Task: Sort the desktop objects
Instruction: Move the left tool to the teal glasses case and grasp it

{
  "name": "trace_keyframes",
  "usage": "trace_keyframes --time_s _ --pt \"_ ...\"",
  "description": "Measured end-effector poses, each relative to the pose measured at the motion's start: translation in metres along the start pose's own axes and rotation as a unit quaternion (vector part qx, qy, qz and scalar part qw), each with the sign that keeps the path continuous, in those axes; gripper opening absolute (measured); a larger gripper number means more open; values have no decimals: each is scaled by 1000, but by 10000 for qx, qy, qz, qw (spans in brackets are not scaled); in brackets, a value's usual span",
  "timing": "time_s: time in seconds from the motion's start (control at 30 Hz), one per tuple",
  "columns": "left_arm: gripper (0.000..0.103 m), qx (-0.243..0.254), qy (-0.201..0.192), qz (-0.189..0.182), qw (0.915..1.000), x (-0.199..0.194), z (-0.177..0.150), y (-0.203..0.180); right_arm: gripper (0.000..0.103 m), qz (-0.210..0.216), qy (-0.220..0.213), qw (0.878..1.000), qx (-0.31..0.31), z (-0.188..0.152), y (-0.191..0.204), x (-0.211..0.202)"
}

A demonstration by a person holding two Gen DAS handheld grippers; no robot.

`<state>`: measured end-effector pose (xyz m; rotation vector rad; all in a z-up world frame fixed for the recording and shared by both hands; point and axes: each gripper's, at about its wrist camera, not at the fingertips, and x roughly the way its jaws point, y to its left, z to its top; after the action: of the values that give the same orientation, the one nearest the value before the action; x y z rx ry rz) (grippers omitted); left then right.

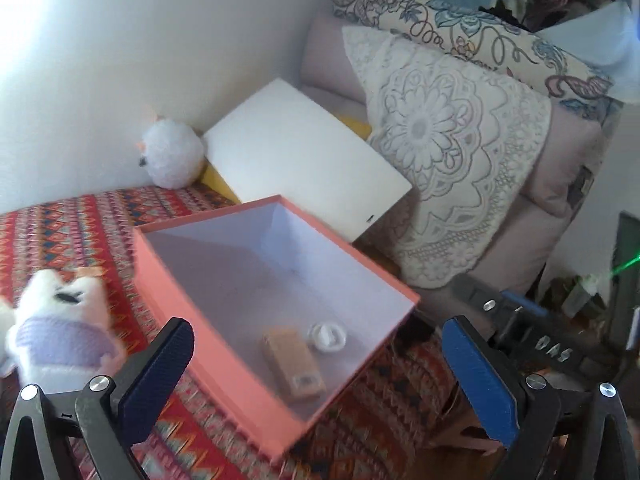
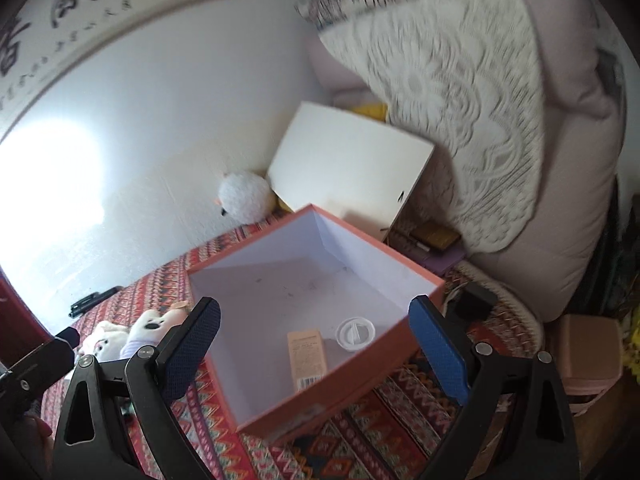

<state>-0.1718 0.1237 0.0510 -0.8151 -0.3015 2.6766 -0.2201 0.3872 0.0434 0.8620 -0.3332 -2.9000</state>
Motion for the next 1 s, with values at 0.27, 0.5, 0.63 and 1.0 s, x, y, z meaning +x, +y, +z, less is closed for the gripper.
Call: trace_keyframes --time_s 0.27,0.5,0.63,1.0 --pt "102 -401 151 440 9981 -82 -69 35 99 -21 -77 9992 -389 -57 40 -81" --pt "102 -1525 916 1284 9756 -118 -162 120 99 346 330 9965 -678 -119 92 -103" --pt "102 -2186 1190 1827 9511 -128 -211 172 99 645 647 9912 -963 -153 134 -95" --pt "102 -4159 815 1827 8871 -138 -241 271 99 1438 1378 9624 -1846 -208 241 -66"
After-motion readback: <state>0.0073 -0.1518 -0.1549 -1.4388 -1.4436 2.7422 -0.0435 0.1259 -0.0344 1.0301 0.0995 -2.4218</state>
